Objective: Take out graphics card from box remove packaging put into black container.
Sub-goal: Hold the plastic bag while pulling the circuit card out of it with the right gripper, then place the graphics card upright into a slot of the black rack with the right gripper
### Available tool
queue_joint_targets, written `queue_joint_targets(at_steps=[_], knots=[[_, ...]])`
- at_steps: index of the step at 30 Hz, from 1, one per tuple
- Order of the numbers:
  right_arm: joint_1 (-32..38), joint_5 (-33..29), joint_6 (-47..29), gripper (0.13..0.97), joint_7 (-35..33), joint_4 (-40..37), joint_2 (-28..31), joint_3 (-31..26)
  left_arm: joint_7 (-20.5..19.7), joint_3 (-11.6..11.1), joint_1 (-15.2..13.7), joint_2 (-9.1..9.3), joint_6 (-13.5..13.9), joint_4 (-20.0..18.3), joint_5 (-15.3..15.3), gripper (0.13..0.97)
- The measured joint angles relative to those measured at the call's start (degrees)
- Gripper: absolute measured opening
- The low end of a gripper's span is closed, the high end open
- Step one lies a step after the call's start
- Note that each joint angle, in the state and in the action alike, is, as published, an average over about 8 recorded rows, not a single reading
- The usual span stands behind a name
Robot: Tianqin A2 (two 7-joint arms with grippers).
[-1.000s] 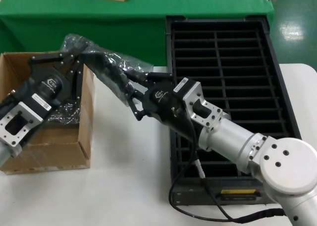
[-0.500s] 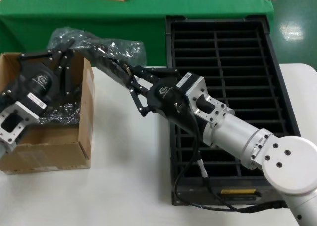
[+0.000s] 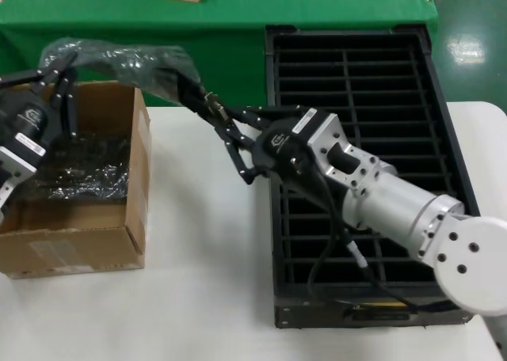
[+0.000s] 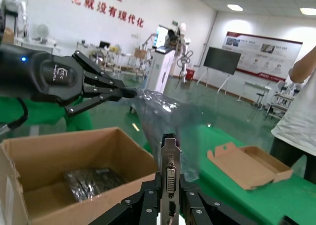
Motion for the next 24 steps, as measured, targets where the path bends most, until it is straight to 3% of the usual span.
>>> queue_joint_targets(at_steps=[11,24], knots=[[2.4,-13.2,-17.2,0.191,14.6,12.4,3.0,4.8,-0.6,-4.7,-2.4,0.43,0.7,5.4,-3.7,0.139],[13.2,-15.7,-37.6,0.191,25.6,17.0,7.1,2.8,-5.3,-8.0,-1.9,2.0,1.5,7.0,-7.3,0.139]])
